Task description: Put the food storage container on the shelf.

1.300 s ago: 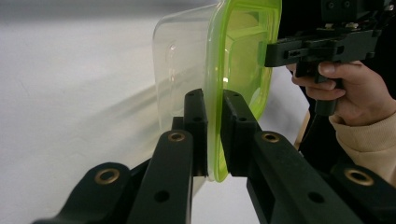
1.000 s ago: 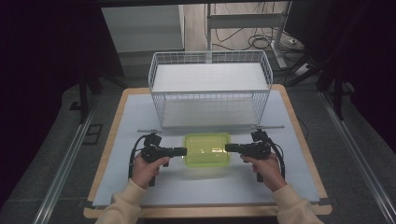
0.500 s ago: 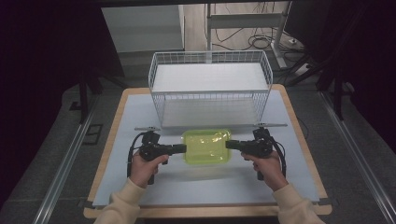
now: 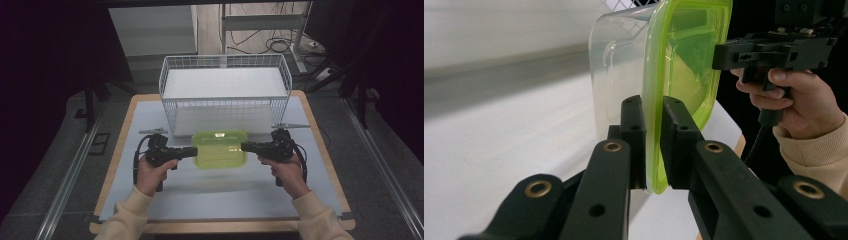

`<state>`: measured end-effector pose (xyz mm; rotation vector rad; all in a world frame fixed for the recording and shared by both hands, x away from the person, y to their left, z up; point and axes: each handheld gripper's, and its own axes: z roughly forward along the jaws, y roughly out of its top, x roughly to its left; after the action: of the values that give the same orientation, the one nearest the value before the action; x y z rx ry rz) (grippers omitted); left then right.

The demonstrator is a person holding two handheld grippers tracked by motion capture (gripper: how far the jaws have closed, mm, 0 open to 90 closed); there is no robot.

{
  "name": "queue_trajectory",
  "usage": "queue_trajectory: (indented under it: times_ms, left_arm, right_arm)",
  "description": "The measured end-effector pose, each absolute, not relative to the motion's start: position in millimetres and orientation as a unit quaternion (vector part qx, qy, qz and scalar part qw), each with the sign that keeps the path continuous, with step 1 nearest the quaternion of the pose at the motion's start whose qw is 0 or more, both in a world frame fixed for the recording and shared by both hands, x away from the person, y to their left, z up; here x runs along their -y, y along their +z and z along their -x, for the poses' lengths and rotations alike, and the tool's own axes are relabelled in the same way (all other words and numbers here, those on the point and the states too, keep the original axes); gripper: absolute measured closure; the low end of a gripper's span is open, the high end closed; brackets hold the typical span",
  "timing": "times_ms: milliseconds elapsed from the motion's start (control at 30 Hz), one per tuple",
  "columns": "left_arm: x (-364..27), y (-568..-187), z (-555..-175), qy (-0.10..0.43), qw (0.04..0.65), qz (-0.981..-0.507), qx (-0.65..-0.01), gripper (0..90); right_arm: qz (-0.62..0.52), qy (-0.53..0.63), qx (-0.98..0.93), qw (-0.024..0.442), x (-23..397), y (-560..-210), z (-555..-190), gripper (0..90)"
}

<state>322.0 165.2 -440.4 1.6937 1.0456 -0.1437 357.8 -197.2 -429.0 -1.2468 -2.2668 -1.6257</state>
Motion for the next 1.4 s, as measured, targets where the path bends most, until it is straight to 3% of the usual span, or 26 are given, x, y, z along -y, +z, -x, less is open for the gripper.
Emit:
queue_trajectory:
  times_ms: [1400]
  left_arm:
    - [-157, -363, -358, -0.028, 0.561, -0.717, -0.413, 82.2]
  right_arm:
    - [0.388, -0.563, 0.729, -0.023, 203, -353, -379, 80.4]
